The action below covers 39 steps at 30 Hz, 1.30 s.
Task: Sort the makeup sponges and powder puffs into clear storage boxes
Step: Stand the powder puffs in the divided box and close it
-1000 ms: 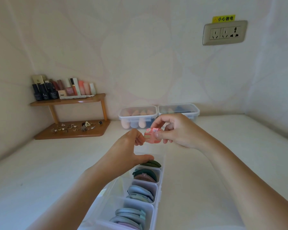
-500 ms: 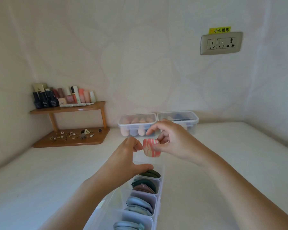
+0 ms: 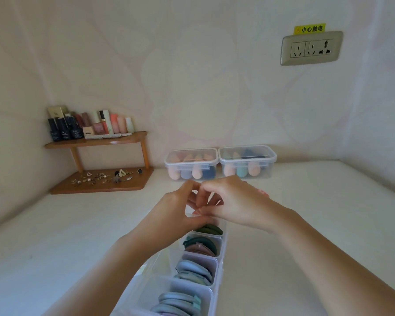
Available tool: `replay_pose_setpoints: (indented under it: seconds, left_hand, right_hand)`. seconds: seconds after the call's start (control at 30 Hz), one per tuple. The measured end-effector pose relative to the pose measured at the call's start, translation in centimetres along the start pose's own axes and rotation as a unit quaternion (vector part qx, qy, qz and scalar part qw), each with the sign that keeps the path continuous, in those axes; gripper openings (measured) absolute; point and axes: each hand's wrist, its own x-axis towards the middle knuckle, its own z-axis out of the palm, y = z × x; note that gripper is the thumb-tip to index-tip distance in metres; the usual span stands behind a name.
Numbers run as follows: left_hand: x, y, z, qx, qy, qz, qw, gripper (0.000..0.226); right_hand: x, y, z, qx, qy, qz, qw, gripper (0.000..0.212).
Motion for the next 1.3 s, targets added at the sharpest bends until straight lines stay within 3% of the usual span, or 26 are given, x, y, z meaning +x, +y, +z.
replay_pose_setpoints:
  seconds: [0.13,0.23,0.33,0.4,0.47,0.57,0.7,0.9,1.0,1.07,1.13,1.23,1.3]
  left_hand:
    - [0.0,-0.1,-0.1,0.015,-0.022,-0.013,1.0,0.038]
    - [0.0,0.0,-0.3,0.022,-0.051,-0.011,0.998,0.021]
    - [0.0,0.2,-0.3,0.024,-0.076,0.001,0.997,0.018]
    - [0.1,0.2,-0.3,0.034,-0.087,0.007,0.996,0.021]
    - [0.1,0.1,-0.3,0.047,-0.096,0.013,0.994,0.023]
    - [0.1,0.0,-0.4,0.063,-0.116,0.021,0.991,0.024]
    - [0.1,0.0,-0.3,0.089,-0.153,0.026,0.984,0.029]
    - [0.1,-0.4,0.0,0.066,-0.123,-0.01,0.99,0.021]
    - [0.0,-0.4,0.0,0.064,-0.124,-0.007,0.99,0.015]
    - [0.0,-0.2,-0.1,0.061,-0.119,0.0,0.991,0.013]
    - [0.1,-0.1,-0.1,0.066,-0.105,0.008,0.992,0.011]
    - [0.0,0.0,-0.2,0.069,-0.098,0.012,0.993,0.008]
    - [0.0,0.0,-0.3,0.062,-0.093,0.016,0.994,0.007]
  right_hand:
    - [0.3,0.3,-0.5,0.087,-0.007,0.009,0.996,0.005]
    - [0.5,1.8,-2.2,0.15,0.094,0.058,0.982,0.012]
    - [0.5,5.1,-4.0,0.03,0.2,0.179,0.963,0.012]
    - [0.3,7.1,-4.3,-0.087,0.152,0.275,0.945,0.021]
    - [0.2,8.3,-3.8,-0.134,0.063,0.335,0.931,0.036]
    - [0.2,9.0,-2.8,-0.133,-0.009,0.344,0.929,0.041]
    - [0.3,9.7,-2.6,-0.166,0.039,0.347,0.922,0.023]
    - [0.4,9.7,-3.2,-0.196,0.06,0.341,0.918,0.028]
    - [0.3,8.9,-4.2,-0.241,0.138,0.343,0.897,0.023]
    - [0.2,8.5,-4.8,-0.18,0.225,0.313,0.905,0.022]
    - [0.2,7.6,-5.4,-0.044,0.283,0.264,0.921,0.01]
    - [0.3,4.8,-5.4,0.157,0.233,0.161,0.946,0.005]
    - [0.3,3.3,-4.8,0.21,0.164,0.103,0.958,0.005]
